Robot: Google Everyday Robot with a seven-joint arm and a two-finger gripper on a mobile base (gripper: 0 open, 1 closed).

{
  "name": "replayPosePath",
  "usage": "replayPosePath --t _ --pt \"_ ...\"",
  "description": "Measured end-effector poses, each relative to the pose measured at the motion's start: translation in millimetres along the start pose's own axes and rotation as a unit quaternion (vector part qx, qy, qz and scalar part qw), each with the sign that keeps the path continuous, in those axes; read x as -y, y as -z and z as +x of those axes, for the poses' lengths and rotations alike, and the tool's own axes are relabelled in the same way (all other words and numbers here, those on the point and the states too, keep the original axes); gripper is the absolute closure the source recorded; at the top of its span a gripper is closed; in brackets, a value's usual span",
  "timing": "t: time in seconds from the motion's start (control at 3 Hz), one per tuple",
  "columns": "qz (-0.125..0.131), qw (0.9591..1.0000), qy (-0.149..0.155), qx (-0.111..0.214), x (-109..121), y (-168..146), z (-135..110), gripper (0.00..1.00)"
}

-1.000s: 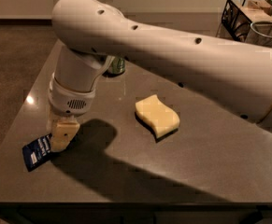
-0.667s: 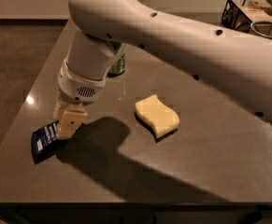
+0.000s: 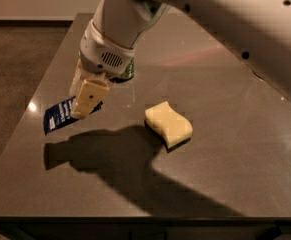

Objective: Pick rxbar blueberry

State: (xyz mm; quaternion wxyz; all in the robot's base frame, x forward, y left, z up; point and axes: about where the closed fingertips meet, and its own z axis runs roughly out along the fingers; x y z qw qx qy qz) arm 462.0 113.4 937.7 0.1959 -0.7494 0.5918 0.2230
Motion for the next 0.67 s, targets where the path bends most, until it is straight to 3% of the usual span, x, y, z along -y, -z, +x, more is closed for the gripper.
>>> replayPosePath --t 0.33,0.67 --pt "0.015 0.9998 -0.005 0.008 -2.5 40.3 -7.8 1.00" --pt "0.016 0.9998 -0.005 0.008 -2.4 40.9 -8.0 1.00"
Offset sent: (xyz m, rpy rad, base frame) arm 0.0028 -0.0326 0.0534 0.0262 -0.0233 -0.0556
